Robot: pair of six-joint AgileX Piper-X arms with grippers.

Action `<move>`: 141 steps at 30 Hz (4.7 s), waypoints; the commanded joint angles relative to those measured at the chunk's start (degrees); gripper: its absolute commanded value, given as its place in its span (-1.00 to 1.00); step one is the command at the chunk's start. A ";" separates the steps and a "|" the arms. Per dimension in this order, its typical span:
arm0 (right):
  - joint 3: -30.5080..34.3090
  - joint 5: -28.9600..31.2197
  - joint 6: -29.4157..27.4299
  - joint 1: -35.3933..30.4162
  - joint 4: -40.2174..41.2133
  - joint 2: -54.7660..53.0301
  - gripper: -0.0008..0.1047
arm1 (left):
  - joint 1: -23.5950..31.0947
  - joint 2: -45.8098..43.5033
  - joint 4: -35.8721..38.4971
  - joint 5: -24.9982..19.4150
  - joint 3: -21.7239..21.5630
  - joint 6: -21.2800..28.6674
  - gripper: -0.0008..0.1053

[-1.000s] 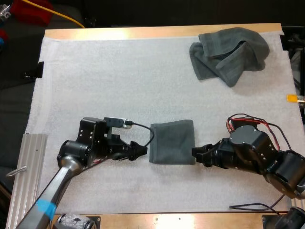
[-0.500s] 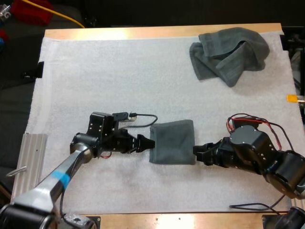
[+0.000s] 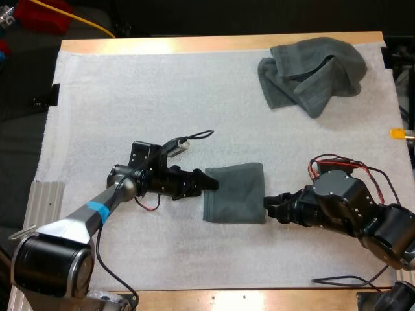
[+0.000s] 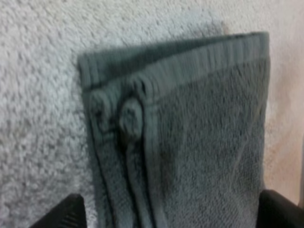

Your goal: Pick towel from pile, fold and stack

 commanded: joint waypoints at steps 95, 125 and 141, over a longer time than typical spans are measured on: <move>-0.13 -6.01 1.08 0.09 -2.96 -0.38 0.04 | 22.97 -2.30 42.03 -50.21 -18.57 34.80 -0.96; -0.13 -6.28 1.08 0.09 -2.96 -0.38 0.04 | 29.86 -2.30 36.21 -54.16 -18.57 30.83 -0.51; -0.13 -6.28 0.94 0.09 -2.96 -0.38 0.04 | 29.86 -8.29 36.58 -59.30 -21.35 28.03 0.03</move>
